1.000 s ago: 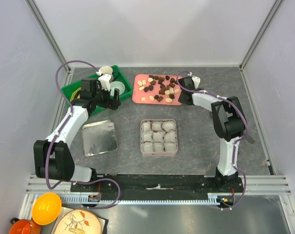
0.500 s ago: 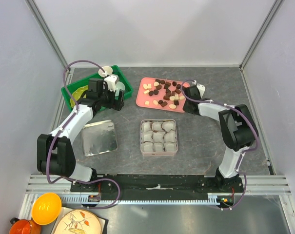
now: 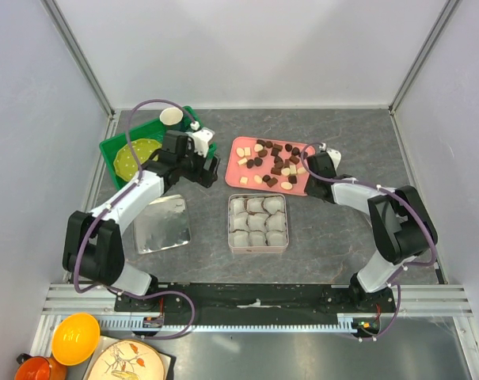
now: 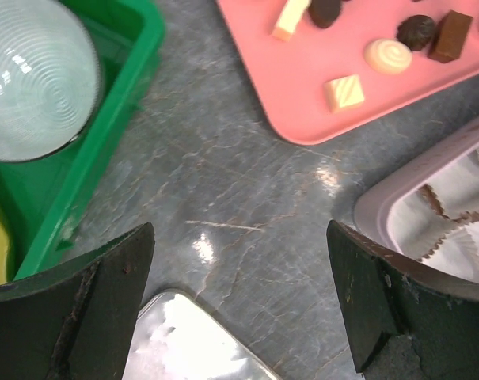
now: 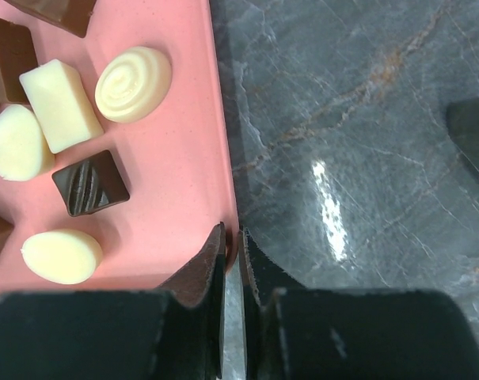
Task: Pack the chocolate
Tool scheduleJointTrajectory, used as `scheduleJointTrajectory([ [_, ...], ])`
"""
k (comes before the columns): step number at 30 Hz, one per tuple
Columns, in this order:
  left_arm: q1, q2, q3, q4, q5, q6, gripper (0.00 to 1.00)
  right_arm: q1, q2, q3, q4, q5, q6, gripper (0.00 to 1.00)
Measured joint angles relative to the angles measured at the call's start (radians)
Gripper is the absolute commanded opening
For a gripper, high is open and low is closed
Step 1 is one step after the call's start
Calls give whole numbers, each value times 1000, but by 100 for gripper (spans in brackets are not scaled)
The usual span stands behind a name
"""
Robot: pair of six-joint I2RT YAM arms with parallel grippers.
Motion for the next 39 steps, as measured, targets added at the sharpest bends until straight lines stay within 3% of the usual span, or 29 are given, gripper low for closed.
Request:
scheduleJointTrajectory([
  [8, -132, 52, 24, -16, -8, 48, 96, 18, -53, -29, -70, -8, -43, 12],
  [27, -141, 75, 51, -22, -26, 63, 96, 253, -35, 11, -163, 78, -83, 11],
  [31, -141, 75, 45, -21, -26, 65, 96, 272, -35, 11, -163, 74, -75, 22],
  [34, -142, 74, 29, -21, -29, 66, 96, 275, -35, 19, -178, 70, -76, 37],
  [39, -141, 68, -5, -22, -52, 66, 97, 279, -35, 53, -275, 61, -75, 48],
])
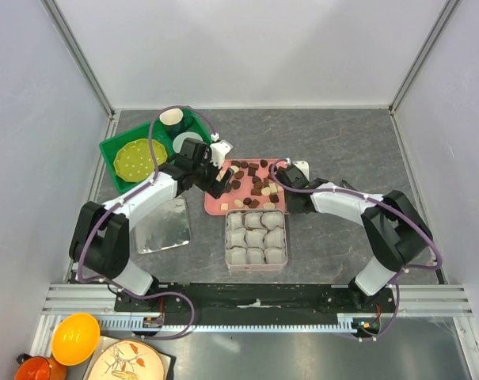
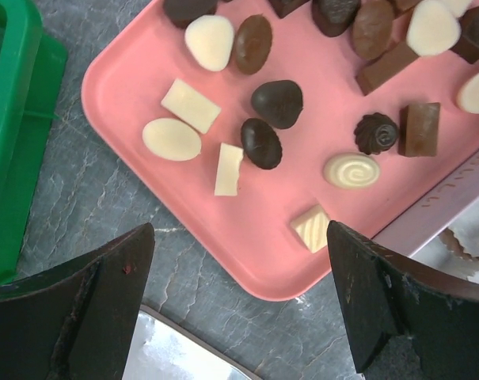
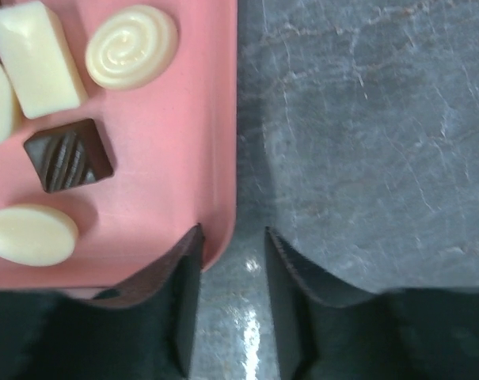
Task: Pack the chocolate
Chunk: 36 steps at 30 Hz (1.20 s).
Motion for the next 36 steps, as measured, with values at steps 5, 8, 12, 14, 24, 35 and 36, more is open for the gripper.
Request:
scheduleJointTrajectory([
  [5, 6, -16, -10, -2, -38, 0, 99, -32, -22, 25, -80, -13, 2, 50],
  [8, 30, -33, -10, -9, -54, 0, 98, -109, -73, 29, -110, -23, -7, 50],
  [12, 88, -43, -11, -16, -73, 3, 97, -254, -140, 32, -135, -1, -27, 51],
  [14, 112, -43, -18, -19, -76, 7, 97, -331, -158, 32, -142, 15, -37, 52],
  [24, 139, -83, -40, -62, -62, 16, 97, -416, -101, 42, -158, 145, -76, 50],
  [35, 139, -111, -41, -87, -43, 19, 97, -419, -67, 42, -156, 237, -105, 49],
  [36, 139, -114, -42, -88, -43, 19, 97, -422, -59, 42, -155, 237, -105, 49],
])
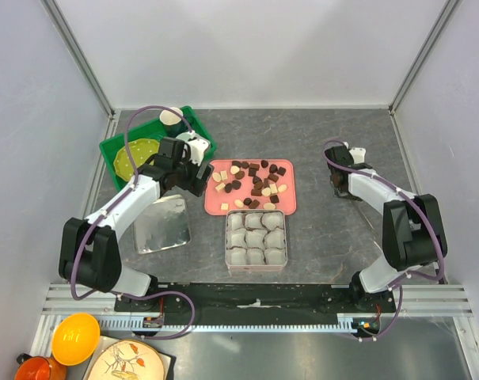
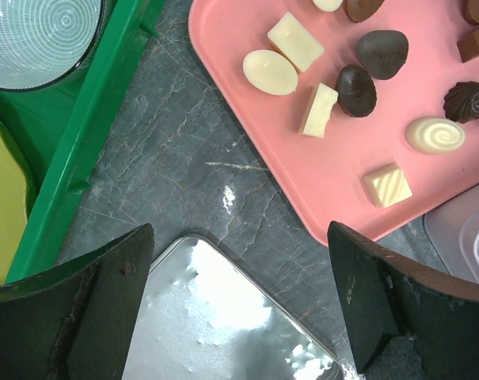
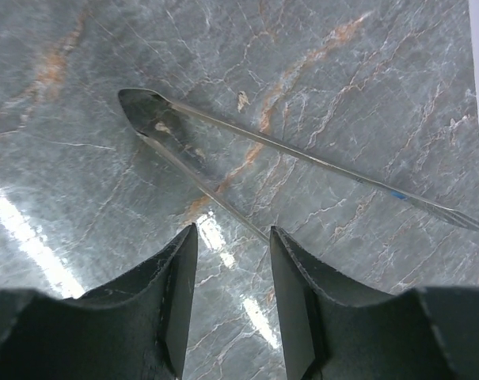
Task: Pack the chocolate
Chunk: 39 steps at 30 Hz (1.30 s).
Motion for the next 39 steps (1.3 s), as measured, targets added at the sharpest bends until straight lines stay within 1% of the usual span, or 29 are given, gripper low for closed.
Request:
scheduleJointTrajectory([
  [5, 0, -12, -1, -15, 0, 3, 97, -19, 41, 1, 0, -2, -5, 48],
  [11, 0, -24, -1, -21, 1, 4, 97, -40, 71, 1, 8, -30, -8, 43],
  [14, 0, -36, -1, -24, 1, 5, 97, -42, 87, 1, 11, -37, -11, 38],
  [18, 0, -57, -2, -25, 1, 6, 97, -45, 100, 1, 16, -55, -17, 26],
  [23, 1, -81, -2, -25, 2, 7, 97, -47, 110, 2, 20, -85, -17, 18],
  [24, 2, -84, -2, -25, 3, 7, 97, -47, 110, 6, 16, -89, -18, 14],
  [27, 4, -89, -2, -28, 11, 7, 97, -47, 110, 25, 14, -109, -15, 10],
  [29, 4, -93, -2, -38, 16, 7, 97, -48, 110, 37, 14, -123, -10, 10],
  [30, 4, -97, -2, -42, 18, 7, 97, -47, 110, 42, 14, -129, -7, 12],
  [32, 5, -108, -2, -51, 18, 7, 98, -48, 110, 50, 13, -132, -6, 23],
  [33, 5, -115, -2, -55, 18, 7, 98, -48, 110, 54, 10, -132, -7, 32],
  [35, 5, -127, -2, -62, 19, 7, 98, -48, 110, 58, 4, -130, -4, 34],
  [39, 5, -139, -2, -71, 19, 7, 97, -48, 110, 59, -3, -128, -7, 35],
])
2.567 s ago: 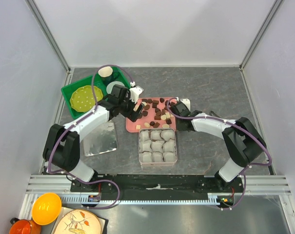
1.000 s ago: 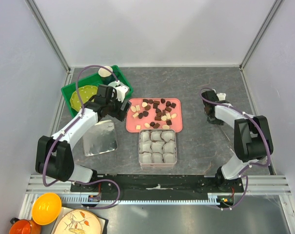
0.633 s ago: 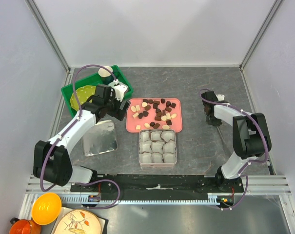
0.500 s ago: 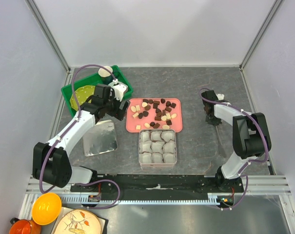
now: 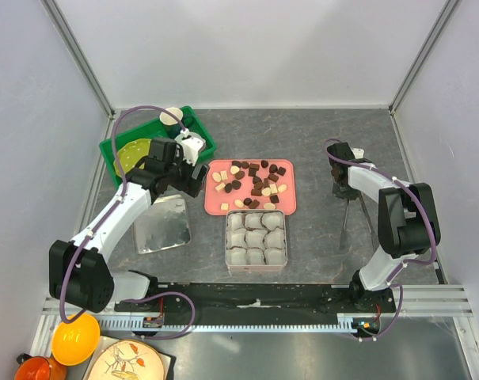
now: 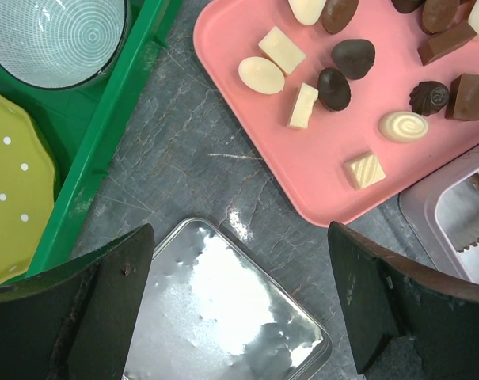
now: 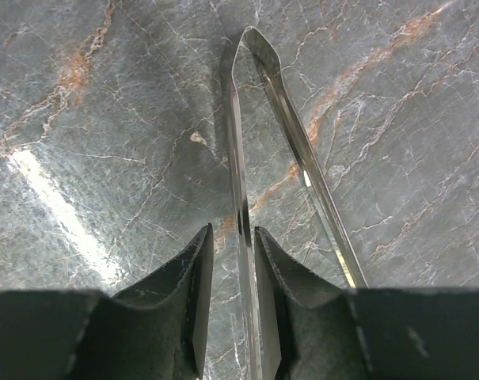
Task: Pack the chocolate
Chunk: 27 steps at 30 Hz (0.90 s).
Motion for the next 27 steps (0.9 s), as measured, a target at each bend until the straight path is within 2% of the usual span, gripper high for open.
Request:
scheduleJointTrajectory([
  [22, 0, -3, -15, -9, 8, 0, 98, 0, 0, -31, -16, -43, 0, 28],
  [25, 0, -9, -15, -12, 16, 0, 98, 0, 0, -36, -10, -61, 2, 19],
  [26, 0, -11, -16, -13, 20, 0, 98, 0, 0, -37, -5, -75, 5, 11],
  [27, 0, -13, -15, -13, 26, 0, 98, 0, 0, -39, 2, -84, 8, 8],
])
